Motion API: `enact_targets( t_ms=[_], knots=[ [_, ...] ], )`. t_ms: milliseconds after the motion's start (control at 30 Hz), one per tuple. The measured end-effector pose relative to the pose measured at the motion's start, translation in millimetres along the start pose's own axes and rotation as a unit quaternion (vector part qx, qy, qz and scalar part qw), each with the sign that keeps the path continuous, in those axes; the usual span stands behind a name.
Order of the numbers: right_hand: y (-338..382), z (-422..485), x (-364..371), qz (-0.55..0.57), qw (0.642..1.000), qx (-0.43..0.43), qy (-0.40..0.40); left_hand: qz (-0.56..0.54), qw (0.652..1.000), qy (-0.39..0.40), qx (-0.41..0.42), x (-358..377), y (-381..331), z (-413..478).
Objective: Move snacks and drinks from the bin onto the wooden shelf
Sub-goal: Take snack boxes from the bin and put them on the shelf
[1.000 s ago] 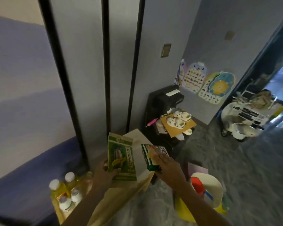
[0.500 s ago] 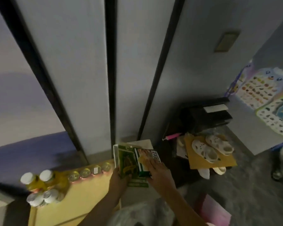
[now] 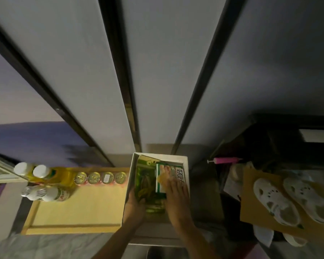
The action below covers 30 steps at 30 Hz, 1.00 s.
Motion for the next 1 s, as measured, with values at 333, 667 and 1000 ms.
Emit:
enact_targets(
  t_ms=[333, 667, 1000],
  knots=[
    [10.8, 5.4, 13.3, 0.017, 0.999, 0.033, -0.035, 0.224, 0.968, -0.018, 0.114, 7.3, 5.0, -5.9],
    [30.9, -16.2, -83.2, 0.077, 0.994, -0.069, -0.018, 0.201, 0.946, -0.062, 0.247, -98.6, -48.6, -41.1],
    [209.0, -74.6, -236.0, 0.057, 0.971, -0.223, -0.068, 0.267, 0.896, -0.23, 0.271, -337.6, -16.0, -139.4]
  ],
)
Point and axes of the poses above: each hand's wrist, its own z-axis towards the middle knuckle, its own x-axis out of the palm, y = z × x, the point moved 5 cm from there along z, towards the middle knuckle, and after that the axes turned 8 degrees about x, right-handed, at the moved point
